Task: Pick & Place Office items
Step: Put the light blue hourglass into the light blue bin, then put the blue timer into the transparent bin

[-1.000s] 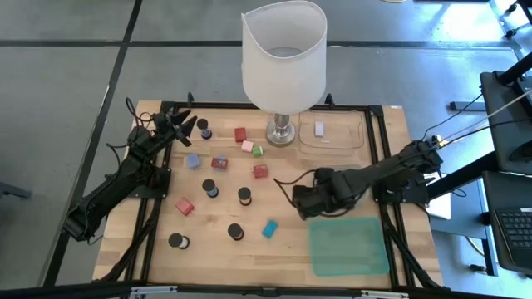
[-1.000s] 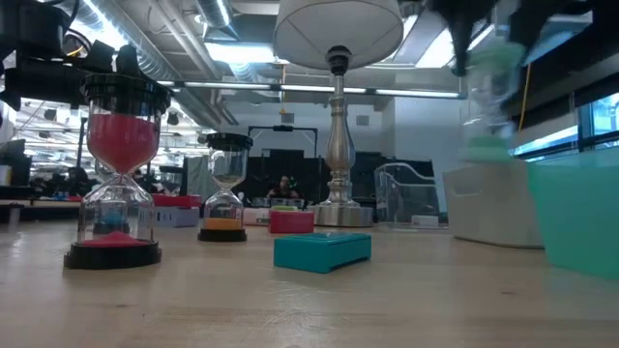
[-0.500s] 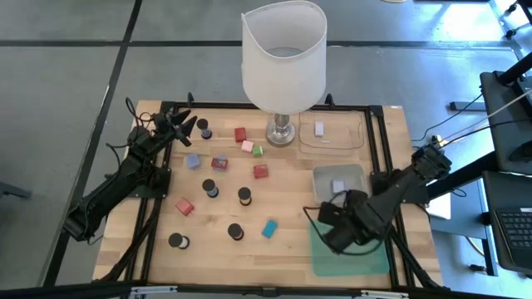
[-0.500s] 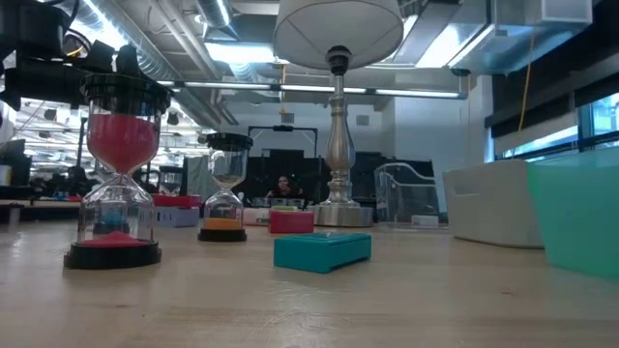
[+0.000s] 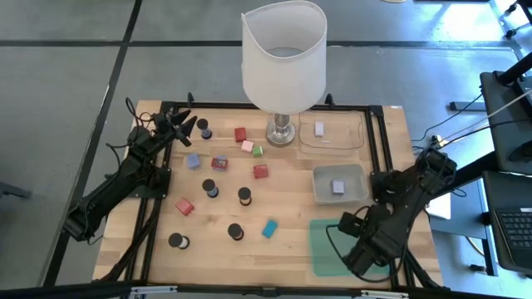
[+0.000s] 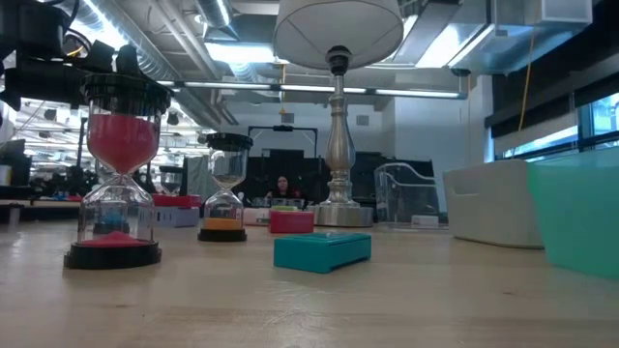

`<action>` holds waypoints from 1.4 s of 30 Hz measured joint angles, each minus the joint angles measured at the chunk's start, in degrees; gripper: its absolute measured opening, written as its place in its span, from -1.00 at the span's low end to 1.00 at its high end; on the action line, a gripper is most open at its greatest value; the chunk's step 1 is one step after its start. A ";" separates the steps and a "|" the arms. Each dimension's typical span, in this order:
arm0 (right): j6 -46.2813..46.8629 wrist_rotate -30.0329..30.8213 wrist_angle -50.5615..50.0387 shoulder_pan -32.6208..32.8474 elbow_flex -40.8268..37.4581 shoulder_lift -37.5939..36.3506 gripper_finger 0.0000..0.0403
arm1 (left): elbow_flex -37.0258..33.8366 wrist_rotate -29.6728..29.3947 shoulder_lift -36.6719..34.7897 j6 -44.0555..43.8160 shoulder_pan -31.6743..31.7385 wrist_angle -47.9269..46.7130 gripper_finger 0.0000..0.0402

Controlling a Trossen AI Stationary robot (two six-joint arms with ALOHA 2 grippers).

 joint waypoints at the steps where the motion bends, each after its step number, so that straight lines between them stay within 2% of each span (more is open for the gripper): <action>1: 0.19 0.04 0.31 0.35 -0.78 0.00 0.00 | 0.00 -0.02 0.00 0.00 0.01 -0.01 0.13; 13: -0.34 4.39 4.35 2.44 -7.94 0.00 0.02 | 0.00 -0.02 -0.02 0.00 0.02 -0.02 0.13; 23: -1.16 4.54 4.20 2.53 -8.07 0.00 0.04 | 0.00 -0.02 -0.02 0.00 0.00 -0.02 0.13; 35: 0.05 4.79 6.18 2.53 -8.05 0.00 0.17 | 0.00 -0.02 0.00 0.00 0.00 -0.02 0.13; 42: 0.07 4.79 3.90 2.53 -7.46 0.07 0.20 | 0.00 -0.02 0.00 0.01 0.02 -0.02 0.13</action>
